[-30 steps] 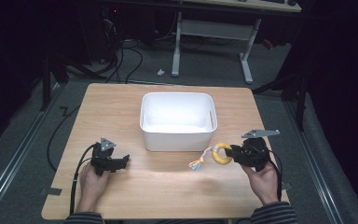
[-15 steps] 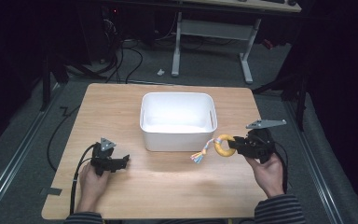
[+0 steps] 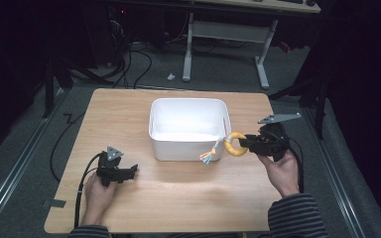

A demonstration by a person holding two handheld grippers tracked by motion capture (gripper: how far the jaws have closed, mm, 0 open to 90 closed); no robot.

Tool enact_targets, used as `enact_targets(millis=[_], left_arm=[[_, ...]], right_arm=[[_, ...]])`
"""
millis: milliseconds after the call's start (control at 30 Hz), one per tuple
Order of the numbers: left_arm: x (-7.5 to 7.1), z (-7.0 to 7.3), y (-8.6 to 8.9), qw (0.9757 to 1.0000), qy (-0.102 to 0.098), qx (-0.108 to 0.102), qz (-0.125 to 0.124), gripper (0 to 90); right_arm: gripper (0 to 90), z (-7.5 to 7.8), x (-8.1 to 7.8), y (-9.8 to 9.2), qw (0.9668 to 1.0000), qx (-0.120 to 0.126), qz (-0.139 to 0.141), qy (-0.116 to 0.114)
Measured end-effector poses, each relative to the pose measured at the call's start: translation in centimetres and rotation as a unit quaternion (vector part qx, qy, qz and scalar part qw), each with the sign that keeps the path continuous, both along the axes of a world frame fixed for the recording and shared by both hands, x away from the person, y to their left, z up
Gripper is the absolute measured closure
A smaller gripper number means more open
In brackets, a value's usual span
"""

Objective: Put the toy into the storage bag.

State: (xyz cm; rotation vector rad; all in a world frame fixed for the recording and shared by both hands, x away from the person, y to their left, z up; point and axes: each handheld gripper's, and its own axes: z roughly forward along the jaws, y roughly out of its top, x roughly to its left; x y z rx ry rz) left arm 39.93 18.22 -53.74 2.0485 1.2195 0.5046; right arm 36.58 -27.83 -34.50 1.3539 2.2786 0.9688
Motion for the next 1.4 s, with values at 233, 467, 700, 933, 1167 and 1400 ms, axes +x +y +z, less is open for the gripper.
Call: enact_targets(millis=[233,467,700,933,1167,1400], left_arm=[[0.0,0.0,0.0,1.0,0.0,0.0,0.0,14.4],[0.0,0.0,0.1,1.0,0.0,0.0,-0.002,14.6],[0.0,0.0,0.1,1.0,0.0,0.0,-0.002,14.6],[0.0,0.0,0.1,1.0,0.0,0.001,-0.002,14.5],[0.0,0.0,0.1,1.0,0.0,0.001,-0.002,14.5],[0.0,0.0,0.1,1.0,0.0,0.001,-0.002,14.5]], right_arm=[[69.2,0.9,1.1,0.9,1.0,0.001,0.008,-0.001],[69.1,1.9,1.8,1.5,0.9998,0.013,0.016,-0.006],[69.1,2.4,2.9,2.1,0.9998,0.01,0.018,-0.002],[69.1,2.7,4.1,3.0,0.9998,0.01,0.016,0.001],[69.1,2.9,5.4,3.8,0.9999,0.012,0.011,0.003],[69.1,2.4,6.9,4.5,0.9999,0.008,-0.001,0.012]])
